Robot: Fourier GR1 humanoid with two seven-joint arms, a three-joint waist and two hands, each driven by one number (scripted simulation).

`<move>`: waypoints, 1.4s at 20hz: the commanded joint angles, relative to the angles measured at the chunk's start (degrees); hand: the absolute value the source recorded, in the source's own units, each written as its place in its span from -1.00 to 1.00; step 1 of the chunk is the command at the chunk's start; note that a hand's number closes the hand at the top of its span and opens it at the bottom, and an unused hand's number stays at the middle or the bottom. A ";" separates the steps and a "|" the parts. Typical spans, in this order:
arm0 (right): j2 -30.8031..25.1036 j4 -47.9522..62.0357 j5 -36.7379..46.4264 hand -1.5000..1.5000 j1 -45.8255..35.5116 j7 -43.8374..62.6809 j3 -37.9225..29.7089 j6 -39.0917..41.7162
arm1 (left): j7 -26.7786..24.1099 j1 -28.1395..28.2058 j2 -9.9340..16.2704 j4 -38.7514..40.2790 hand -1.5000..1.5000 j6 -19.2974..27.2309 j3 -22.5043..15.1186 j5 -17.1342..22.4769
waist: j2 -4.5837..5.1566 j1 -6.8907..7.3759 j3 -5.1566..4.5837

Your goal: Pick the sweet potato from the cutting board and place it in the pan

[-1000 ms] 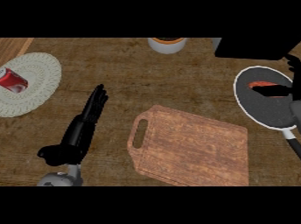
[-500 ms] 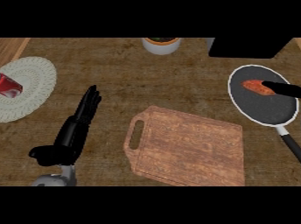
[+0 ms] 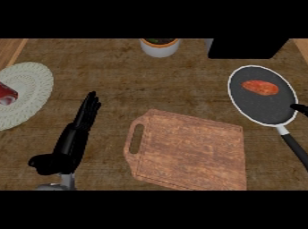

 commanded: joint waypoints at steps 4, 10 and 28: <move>0.38 -3.13 -1.92 -1.00 10.20 -9.78 2.31 9.27 | -3.07 1.29 0.26 2.40 0.00 -0.93 0.65 -0.03 | -0.10 -0.36 -0.03; 2.50 -11.30 -5.25 -1.00 13.90 -6.32 5.40 6.06 | 0.46 -1.57 -2.36 2.35 0.00 2.75 -1.25 -1.98 | -0.17 -0.48 -0.06; 4.99 -24.54 -6.71 -1.00 24.56 -2.25 12.32 2.03 | 5.40 -1.03 -2.33 -4.17 0.00 2.55 -1.81 -1.29 | -0.17 -0.38 -0.04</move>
